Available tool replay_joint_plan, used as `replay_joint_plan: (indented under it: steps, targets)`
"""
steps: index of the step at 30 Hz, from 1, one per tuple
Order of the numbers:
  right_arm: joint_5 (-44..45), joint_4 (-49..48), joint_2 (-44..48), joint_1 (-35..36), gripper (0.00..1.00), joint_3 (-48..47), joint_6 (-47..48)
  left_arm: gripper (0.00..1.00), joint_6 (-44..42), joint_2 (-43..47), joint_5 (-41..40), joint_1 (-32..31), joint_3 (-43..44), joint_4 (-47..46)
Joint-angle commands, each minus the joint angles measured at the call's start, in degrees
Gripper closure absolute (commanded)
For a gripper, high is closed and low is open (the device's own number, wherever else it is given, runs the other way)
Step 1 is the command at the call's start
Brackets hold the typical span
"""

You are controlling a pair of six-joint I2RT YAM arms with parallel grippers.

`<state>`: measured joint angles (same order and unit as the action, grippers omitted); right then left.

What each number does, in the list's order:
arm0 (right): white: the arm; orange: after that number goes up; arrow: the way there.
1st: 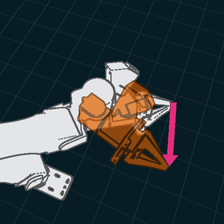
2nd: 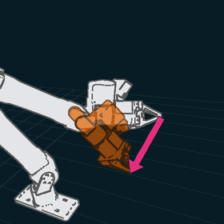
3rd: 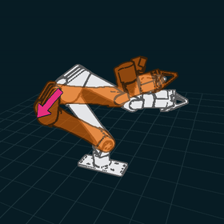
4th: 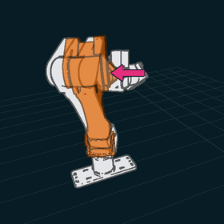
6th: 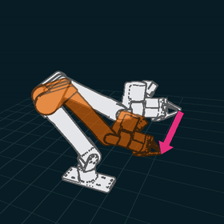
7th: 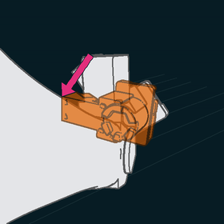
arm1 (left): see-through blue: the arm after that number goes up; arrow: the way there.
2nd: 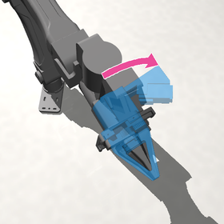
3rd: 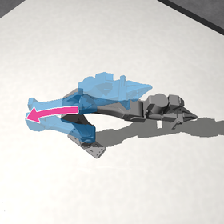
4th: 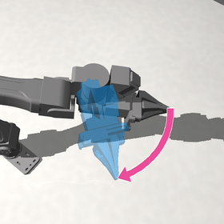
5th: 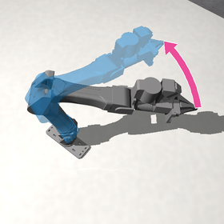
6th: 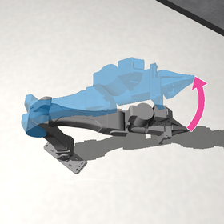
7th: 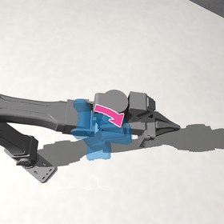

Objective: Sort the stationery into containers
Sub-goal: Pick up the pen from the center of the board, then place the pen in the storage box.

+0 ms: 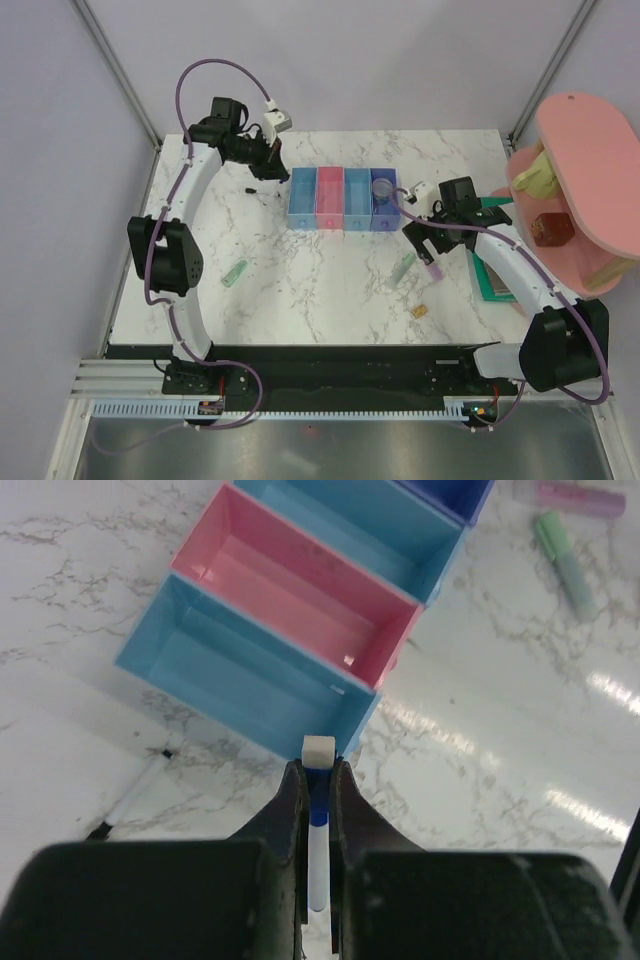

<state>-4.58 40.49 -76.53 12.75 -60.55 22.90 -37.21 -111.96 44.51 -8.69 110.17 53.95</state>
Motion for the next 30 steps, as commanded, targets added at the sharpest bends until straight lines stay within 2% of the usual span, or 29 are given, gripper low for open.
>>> replay_joint_plan:
  steps: [1, 6, 13, 22, 30]
  targets:
    - [-0.43, 0.12, 2.44, -0.01, 0.02, 5.43, 2.42, 0.98, 22.5, -2.55, -0.21, -3.17, -0.14, -14.29]
    - [0.97, -4.18, 1.92, -0.01, 0.02, 9.4, 2.24, 0.98, 30.7, -8.96, -4.69, -5.37, 3.37, -20.02]
    - [2.56, -10.25, -0.02, -0.1, 0.02, 11.68, 1.98, 0.98, 40.1, -15.21, -6.98, -6.69, 7.69, -24.06]
    - [2.65, -16.92, -4.15, -1.32, 0.03, 15.2, 2.68, 0.98, 41.61, -18.2, -10.58, -6.96, 7.78, -27.41]
    - [0.63, -20.18, -8.45, -4.14, 0.08, 15.47, 2.59, 0.98, 40.03, -19.78, -13.22, -7.04, 6.99, -27.59]
